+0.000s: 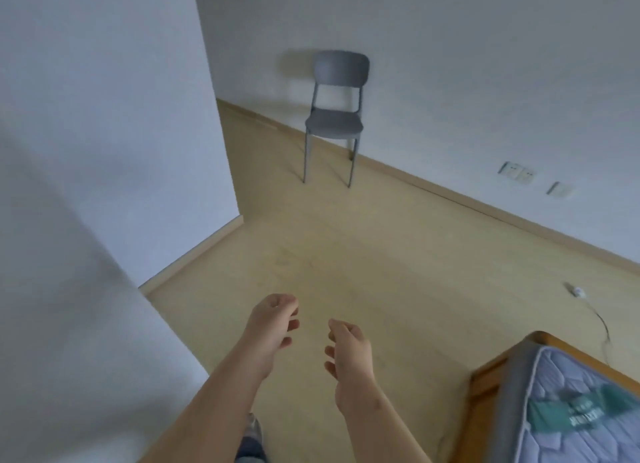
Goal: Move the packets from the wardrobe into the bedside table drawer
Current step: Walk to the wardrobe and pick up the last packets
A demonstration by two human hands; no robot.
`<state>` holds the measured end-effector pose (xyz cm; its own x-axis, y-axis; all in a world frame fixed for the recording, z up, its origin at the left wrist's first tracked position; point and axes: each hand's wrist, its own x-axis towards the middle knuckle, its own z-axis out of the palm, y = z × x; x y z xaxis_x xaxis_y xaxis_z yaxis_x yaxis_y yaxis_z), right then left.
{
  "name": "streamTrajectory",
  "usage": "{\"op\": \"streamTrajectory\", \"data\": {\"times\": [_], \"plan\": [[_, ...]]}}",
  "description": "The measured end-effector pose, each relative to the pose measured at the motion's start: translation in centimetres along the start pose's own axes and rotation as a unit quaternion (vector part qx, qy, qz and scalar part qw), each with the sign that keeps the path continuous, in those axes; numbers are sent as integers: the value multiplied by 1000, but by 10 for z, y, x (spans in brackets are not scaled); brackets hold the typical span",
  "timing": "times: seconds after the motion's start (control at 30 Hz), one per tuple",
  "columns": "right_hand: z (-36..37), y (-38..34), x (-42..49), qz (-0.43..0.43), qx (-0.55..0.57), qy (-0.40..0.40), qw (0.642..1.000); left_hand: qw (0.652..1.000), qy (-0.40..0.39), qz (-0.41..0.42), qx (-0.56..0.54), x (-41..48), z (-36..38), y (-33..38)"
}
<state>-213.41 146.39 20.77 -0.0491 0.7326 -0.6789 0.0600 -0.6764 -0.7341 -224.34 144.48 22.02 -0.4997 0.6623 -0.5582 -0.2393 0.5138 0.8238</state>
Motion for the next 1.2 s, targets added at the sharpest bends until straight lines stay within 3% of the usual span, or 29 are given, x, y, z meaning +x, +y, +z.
{"op": "streamTrajectory", "data": {"times": [0.3,0.5,0.67,1.2], "plan": [[-39,-125,146,6,120,101,988,990,-114,24,83,147,137,103],[-66,-232,234,-3,204,151,967,964,-190,69,171,237,245,195],[-117,-281,296,15,263,196,945,946,-256,37,197,275,342,230],[-404,-506,525,-36,348,270,897,905,-361,44,220,360,762,360]]}}
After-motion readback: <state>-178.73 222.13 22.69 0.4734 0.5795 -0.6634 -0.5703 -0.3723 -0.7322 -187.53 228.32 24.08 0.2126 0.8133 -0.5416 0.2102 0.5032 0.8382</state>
